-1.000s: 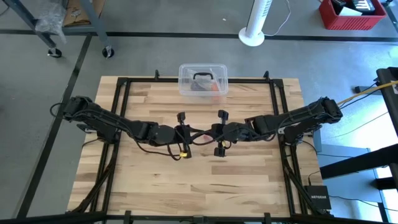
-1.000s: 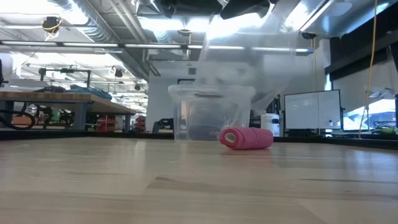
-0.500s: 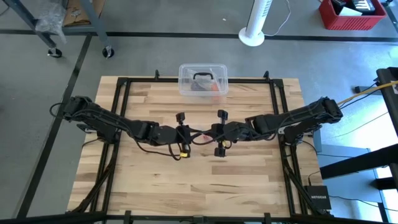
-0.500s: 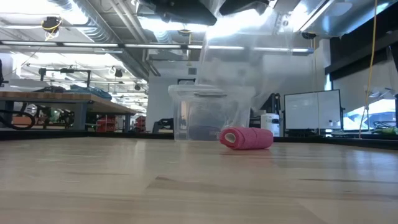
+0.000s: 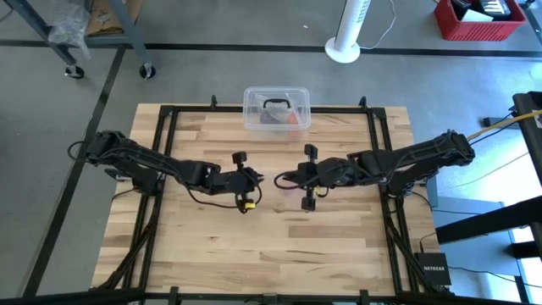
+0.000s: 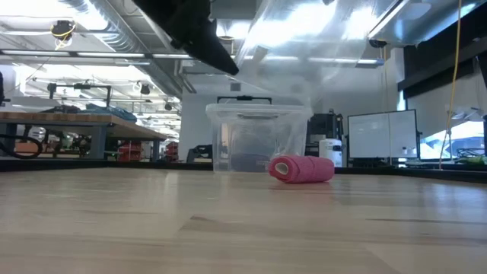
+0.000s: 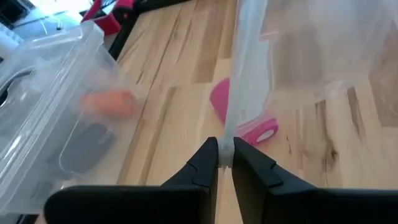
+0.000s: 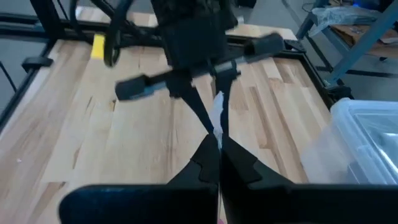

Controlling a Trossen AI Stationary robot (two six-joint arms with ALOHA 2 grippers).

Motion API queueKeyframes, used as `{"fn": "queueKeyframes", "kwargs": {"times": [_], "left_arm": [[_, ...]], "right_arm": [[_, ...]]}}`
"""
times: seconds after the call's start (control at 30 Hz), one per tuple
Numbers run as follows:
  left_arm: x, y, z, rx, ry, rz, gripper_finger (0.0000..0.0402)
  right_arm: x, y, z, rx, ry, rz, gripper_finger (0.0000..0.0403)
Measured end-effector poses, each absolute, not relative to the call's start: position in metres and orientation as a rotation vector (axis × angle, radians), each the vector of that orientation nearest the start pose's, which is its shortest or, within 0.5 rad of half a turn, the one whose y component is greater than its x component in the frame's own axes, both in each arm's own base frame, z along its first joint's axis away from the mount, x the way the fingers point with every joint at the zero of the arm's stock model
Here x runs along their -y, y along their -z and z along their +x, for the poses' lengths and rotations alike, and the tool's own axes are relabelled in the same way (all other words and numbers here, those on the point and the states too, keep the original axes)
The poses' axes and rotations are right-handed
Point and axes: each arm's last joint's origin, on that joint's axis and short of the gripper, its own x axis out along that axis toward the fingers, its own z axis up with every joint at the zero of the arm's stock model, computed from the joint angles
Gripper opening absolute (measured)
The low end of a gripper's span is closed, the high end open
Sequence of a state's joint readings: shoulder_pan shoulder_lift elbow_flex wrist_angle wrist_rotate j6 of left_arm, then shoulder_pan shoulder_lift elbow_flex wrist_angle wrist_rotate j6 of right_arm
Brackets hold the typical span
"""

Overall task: Roll bandage
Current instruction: Open the transparent zip lock bag

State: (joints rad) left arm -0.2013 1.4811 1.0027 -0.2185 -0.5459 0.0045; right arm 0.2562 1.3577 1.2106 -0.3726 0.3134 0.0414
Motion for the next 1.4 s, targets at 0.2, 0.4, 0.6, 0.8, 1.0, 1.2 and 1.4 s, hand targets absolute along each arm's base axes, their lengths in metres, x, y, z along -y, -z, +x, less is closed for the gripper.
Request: {"fn": "queueKeyframes", "kwargs": {"times": [0.2, 0.4, 0.6, 0.8, 1.0, 1.2, 1.4], "left_arm": [[0.050, -0.246, 0.307, -0.660, -0.342, 0.203, 0.0043], [0.055, -0.251, 0.307, -0.610, -0.332, 0.175, 0.0115], [0.067, -0.278, 0.307, -0.561, -0.280, 0.216, 0.0178], [0.078, -0.285, 0.306, -0.549, -0.230, 0.269, 0.0183], [0.078, -0.282, 0.310, -0.545, -0.235, 0.266, 0.0175], [0.073, -0.276, 0.318, -0.549, -0.254, 0.268, 0.0176], [0.069, -0.270, 0.322, -0.568, -0.271, 0.267, 0.0168]], "right_arm": [[-0.068, -0.337, 0.288, -0.527, -0.006, -0.098, 0.0001], [-0.069, -0.328, 0.291, -0.573, -0.014, -0.152, 0.0001], [-0.068, -0.320, 0.287, -0.653, -0.045, -0.284, 0.0001], [-0.070, -0.309, 0.295, -0.696, -0.065, -0.321, 0.0001], [-0.072, -0.303, 0.302, -0.692, -0.070, -0.333, 0.0001], [-0.072, -0.304, 0.303, -0.679, -0.069, -0.331, 0.0001], [-0.072, -0.304, 0.303, -0.680, -0.070, -0.331, 0.0001]]}}
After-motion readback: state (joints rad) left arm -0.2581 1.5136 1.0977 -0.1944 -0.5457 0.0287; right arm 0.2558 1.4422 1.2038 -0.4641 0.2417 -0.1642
